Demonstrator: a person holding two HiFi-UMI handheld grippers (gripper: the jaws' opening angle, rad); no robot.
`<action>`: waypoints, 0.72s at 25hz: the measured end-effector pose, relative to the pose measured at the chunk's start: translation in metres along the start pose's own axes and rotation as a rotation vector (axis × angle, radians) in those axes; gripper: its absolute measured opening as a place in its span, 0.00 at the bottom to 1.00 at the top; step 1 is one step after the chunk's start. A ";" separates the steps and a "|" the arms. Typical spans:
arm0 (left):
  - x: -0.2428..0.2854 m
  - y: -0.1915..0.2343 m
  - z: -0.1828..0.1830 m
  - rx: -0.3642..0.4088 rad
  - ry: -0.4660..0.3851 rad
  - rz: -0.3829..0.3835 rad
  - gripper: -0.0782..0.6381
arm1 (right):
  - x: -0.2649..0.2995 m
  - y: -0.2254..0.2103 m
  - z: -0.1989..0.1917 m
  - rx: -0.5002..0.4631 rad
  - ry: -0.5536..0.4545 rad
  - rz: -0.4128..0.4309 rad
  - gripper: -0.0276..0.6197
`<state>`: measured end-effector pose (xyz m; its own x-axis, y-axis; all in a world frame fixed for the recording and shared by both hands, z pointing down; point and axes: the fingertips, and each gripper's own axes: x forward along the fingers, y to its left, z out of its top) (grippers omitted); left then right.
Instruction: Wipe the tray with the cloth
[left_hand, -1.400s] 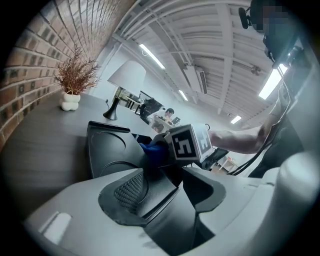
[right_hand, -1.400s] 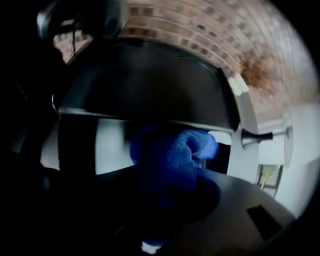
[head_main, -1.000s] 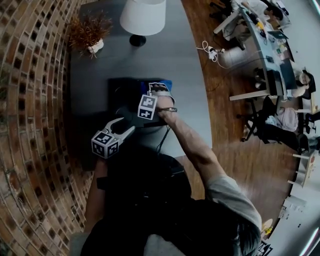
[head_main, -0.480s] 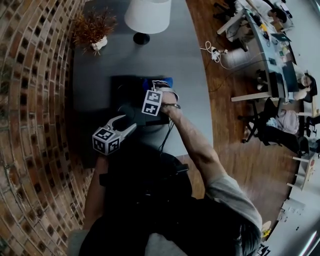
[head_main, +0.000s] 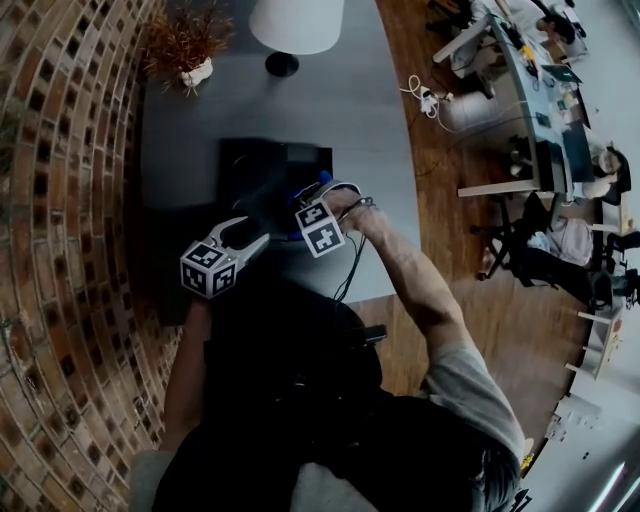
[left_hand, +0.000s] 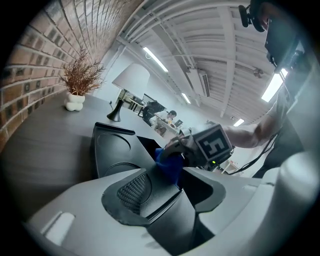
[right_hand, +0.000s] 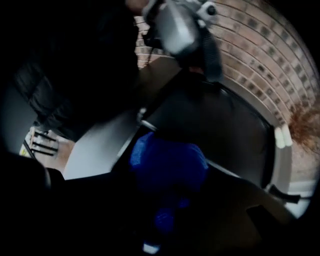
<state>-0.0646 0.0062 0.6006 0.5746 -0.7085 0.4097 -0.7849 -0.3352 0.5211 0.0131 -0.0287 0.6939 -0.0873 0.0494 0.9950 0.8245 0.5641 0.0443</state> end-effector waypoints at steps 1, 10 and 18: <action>0.000 -0.001 0.000 0.001 0.001 0.002 0.43 | -0.004 -0.023 -0.015 0.058 0.048 -0.075 0.29; 0.000 -0.002 0.001 0.008 0.005 0.015 0.43 | 0.004 -0.095 -0.103 0.050 0.654 -0.398 0.30; 0.000 0.001 0.000 0.016 0.003 0.015 0.43 | 0.011 0.024 -0.020 -0.024 0.214 0.163 0.30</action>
<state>-0.0653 0.0062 0.6005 0.5631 -0.7116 0.4201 -0.7972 -0.3339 0.5030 0.0429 -0.0306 0.7081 0.1658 -0.0385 0.9854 0.8310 0.5435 -0.1185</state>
